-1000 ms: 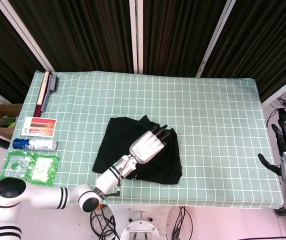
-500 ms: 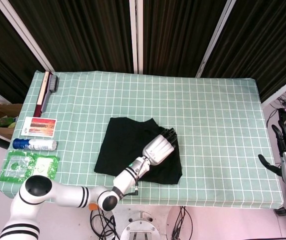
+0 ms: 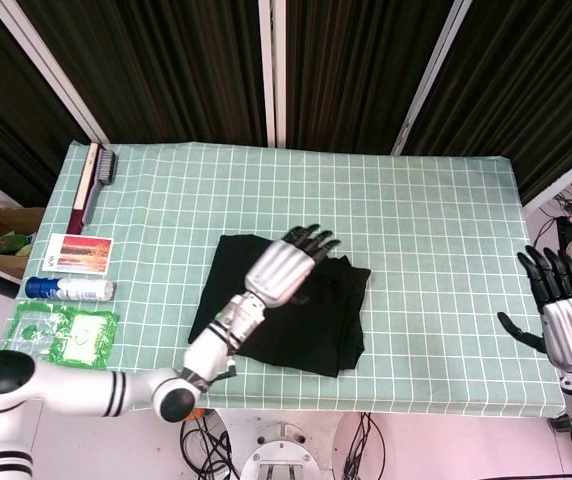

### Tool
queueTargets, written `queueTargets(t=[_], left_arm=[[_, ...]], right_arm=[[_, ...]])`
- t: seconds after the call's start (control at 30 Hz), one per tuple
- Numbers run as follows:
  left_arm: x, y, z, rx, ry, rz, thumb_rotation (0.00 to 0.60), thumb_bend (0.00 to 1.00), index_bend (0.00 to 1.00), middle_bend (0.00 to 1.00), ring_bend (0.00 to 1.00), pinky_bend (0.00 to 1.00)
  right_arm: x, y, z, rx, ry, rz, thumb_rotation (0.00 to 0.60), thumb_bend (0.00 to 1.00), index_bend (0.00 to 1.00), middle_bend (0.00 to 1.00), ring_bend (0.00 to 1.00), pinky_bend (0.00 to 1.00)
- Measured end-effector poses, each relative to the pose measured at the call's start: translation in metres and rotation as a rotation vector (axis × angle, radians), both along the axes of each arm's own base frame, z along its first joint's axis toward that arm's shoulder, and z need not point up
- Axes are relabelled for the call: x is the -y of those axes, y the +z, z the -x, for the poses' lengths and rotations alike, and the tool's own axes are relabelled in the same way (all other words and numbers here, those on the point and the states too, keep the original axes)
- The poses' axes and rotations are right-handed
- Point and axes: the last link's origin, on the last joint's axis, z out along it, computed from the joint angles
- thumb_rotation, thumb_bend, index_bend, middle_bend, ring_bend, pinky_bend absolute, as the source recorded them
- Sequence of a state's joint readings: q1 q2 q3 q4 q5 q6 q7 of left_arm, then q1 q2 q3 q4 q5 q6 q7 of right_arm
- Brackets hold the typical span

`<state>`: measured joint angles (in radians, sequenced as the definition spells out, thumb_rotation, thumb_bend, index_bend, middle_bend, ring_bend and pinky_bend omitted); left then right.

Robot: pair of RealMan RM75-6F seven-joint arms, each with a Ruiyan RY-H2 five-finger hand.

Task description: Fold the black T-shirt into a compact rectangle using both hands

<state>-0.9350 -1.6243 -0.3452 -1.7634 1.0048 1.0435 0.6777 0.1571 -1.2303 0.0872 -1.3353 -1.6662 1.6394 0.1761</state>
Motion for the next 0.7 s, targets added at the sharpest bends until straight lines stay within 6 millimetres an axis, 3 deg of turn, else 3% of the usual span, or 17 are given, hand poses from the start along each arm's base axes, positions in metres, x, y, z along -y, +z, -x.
queueTargets(t=[0.13, 0.3, 0.5, 0.7], left_arm=[[-0.003, 0.045, 0.057, 0.012, 0.111, -0.08, 0.6, 0.0, 0.12, 0.1, 0.06, 0.18], [0.016, 0.071, 0.134, -0.042, 0.243, -0.139, 0.6, 0.0, 0.13, 0.11, 0.06, 0.18], [0.042, 0.071, 0.194, -0.082, 0.323, -0.135, 0.6, 0.0, 0.14, 0.12, 0.06, 0.18], [0.055, 0.067, 0.219, -0.063, 0.376, -0.13, 0.6, 0.0, 0.15, 0.12, 0.06, 0.18]], right_arm=[[0.007, -0.017, -0.011, -0.014, 0.023, -0.106, 0.6, 0.42, 0.19, 0.29, 0.05, 0.15], [0.028, -0.053, -0.041, -0.054, 0.076, -0.277, 0.6, 0.58, 0.21, 0.3, 0.05, 0.16], [0.066, -0.104, -0.097, -0.124, 0.186, -0.459, 0.6, 0.67, 0.21, 0.29, 0.05, 0.15], [0.099, -0.163, -0.176, -0.209, 0.343, -0.582, 0.6, 0.68, 0.21, 0.29, 0.05, 0.12]])
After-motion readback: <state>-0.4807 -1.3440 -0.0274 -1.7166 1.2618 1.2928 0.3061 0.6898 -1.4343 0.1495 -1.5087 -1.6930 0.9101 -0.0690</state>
